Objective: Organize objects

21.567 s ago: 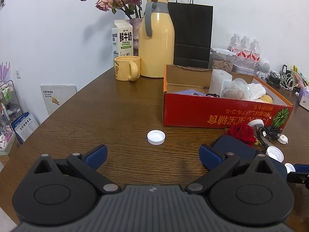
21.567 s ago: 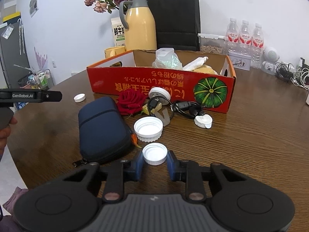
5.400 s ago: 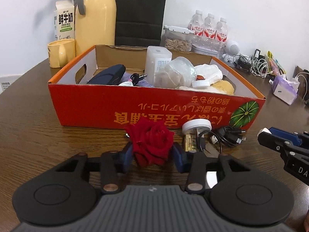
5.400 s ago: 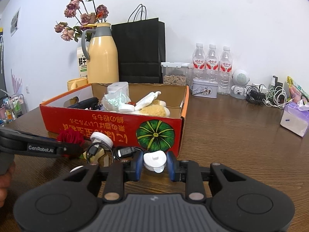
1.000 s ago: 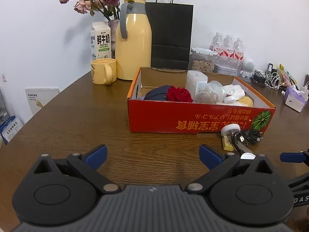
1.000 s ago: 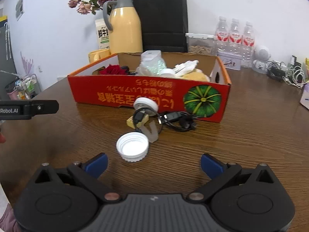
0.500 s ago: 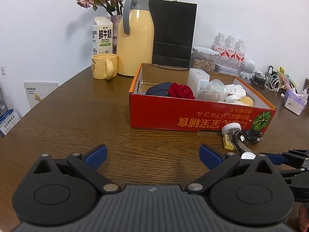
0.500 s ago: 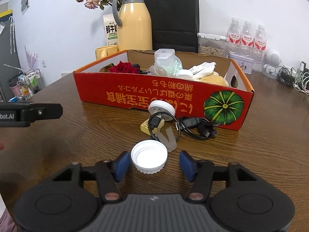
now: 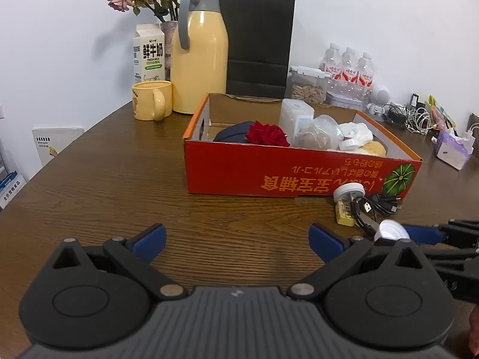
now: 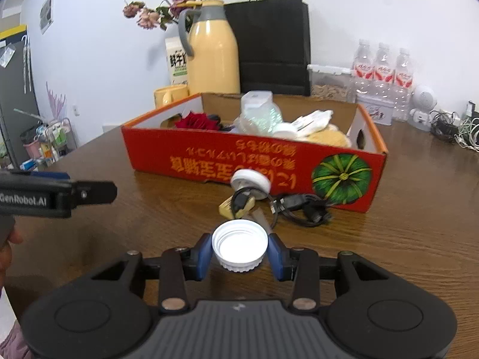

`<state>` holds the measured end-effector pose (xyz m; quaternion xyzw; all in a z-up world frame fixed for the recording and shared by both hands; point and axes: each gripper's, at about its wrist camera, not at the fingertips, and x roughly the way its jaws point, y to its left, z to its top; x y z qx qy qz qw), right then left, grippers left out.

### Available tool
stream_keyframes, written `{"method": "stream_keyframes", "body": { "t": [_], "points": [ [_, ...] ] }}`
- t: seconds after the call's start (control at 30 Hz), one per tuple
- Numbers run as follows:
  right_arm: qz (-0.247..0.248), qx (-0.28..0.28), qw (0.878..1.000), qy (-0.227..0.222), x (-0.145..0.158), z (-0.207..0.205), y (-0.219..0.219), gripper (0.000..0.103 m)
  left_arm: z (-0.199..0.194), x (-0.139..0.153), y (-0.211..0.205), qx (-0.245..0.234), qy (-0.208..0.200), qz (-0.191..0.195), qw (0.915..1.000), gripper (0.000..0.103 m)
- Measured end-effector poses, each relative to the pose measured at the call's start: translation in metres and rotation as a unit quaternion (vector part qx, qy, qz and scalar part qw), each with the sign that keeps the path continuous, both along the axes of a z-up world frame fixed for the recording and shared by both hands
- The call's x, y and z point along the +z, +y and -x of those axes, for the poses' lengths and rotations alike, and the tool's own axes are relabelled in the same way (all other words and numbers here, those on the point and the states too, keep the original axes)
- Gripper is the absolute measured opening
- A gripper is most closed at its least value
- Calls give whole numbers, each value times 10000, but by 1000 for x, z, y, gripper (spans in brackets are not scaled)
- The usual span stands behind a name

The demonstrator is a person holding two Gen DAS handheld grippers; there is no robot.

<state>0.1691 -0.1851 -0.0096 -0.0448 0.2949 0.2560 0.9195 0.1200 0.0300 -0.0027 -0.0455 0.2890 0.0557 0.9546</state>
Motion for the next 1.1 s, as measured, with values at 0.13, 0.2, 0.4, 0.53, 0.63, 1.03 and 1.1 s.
{"method": "stream_keyframes", "body": {
  "t": [0.13,0.2,0.4,0.53,0.63,1.03,1.1],
  "points": [
    [-68,-182,9997,-128,6,-3,-14,39,-4,-1,-10,-75,29,-33,10000,103],
    [-100,-304,9993,-191,8,-6,-23,39,-7,-1,-15,-127,44,-43,9999,103],
    [-187,-656,9969,-394,14,-18,-49,39,-19,-2,-40,-362,40,-139,9992,103],
    [-259,-669,9963,-481,16,-27,-53,39,-29,-4,-55,-470,60,-181,9987,103],
    [-241,-668,9956,-617,16,-31,-51,39,-38,-6,-66,-543,115,-213,9982,103],
    [-487,-1027,9909,-719,8,-43,-70,39,-41,-14,-129,-1614,-116,-900,9827,44],
    [-495,-1035,9906,-742,7,-42,-71,39,-42,-17,-137,-1758,-91,-946,9798,39]
  ]
}}
